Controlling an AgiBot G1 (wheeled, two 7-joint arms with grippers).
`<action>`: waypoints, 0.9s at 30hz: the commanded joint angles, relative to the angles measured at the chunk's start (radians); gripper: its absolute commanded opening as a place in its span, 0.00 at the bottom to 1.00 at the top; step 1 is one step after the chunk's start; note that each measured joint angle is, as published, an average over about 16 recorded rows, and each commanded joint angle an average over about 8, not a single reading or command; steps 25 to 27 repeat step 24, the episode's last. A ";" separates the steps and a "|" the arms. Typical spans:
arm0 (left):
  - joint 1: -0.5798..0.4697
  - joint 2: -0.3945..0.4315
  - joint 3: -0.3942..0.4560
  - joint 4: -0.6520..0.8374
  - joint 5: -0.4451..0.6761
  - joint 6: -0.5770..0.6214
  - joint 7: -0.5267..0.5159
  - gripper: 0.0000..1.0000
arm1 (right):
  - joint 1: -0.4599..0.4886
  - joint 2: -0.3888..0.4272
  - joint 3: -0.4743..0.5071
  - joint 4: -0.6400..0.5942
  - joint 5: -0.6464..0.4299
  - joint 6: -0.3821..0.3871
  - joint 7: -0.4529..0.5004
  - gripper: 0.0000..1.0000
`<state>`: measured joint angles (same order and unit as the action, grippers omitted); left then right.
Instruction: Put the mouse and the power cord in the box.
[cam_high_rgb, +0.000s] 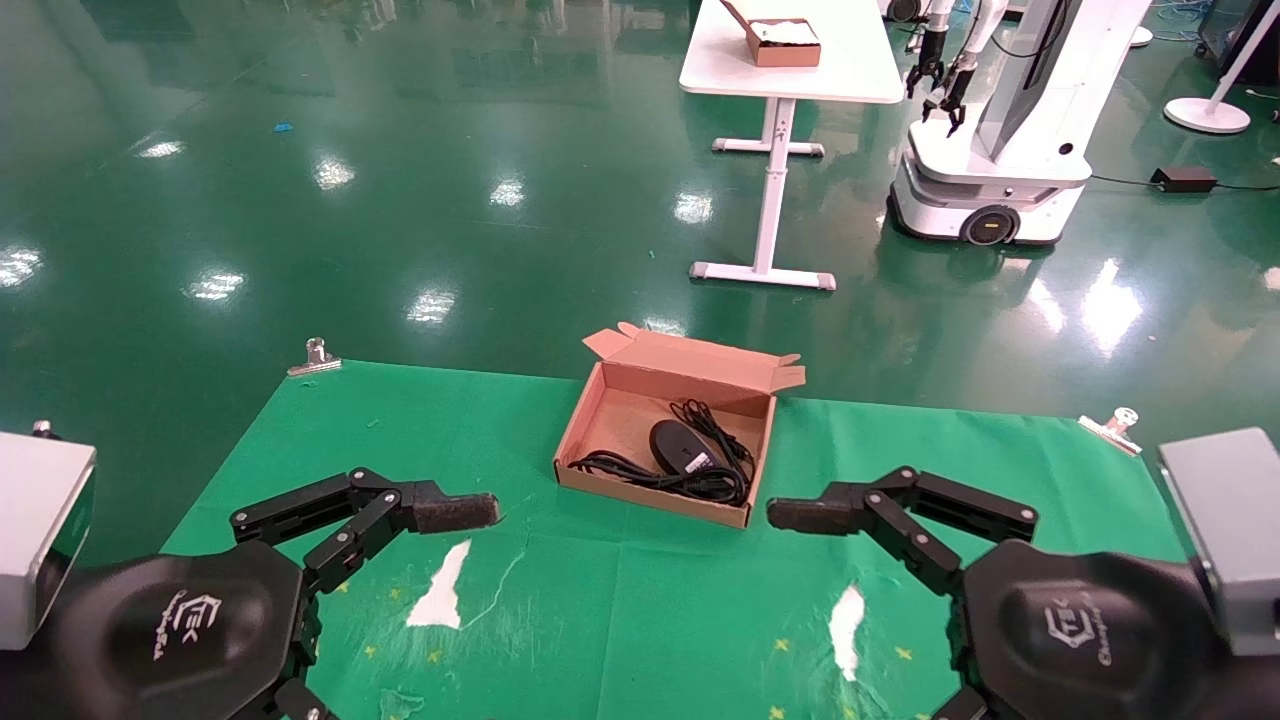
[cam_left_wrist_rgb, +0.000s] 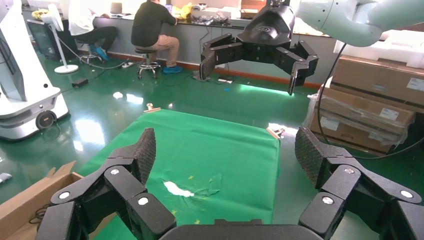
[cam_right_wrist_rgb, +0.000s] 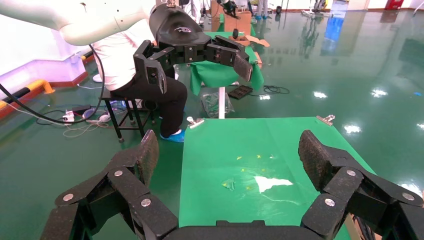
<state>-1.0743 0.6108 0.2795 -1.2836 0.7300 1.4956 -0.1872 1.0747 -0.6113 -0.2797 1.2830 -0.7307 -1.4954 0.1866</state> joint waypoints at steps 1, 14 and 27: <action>0.000 0.000 0.000 0.000 0.000 0.000 0.000 1.00 | 0.000 0.000 0.000 0.000 0.000 0.000 0.000 1.00; 0.000 0.000 0.000 0.000 0.000 0.000 0.000 1.00 | 0.001 0.000 0.000 -0.001 -0.001 0.001 -0.001 1.00; 0.000 0.000 0.000 0.000 0.000 0.000 0.000 1.00 | 0.001 0.000 0.000 -0.001 -0.001 0.000 -0.001 1.00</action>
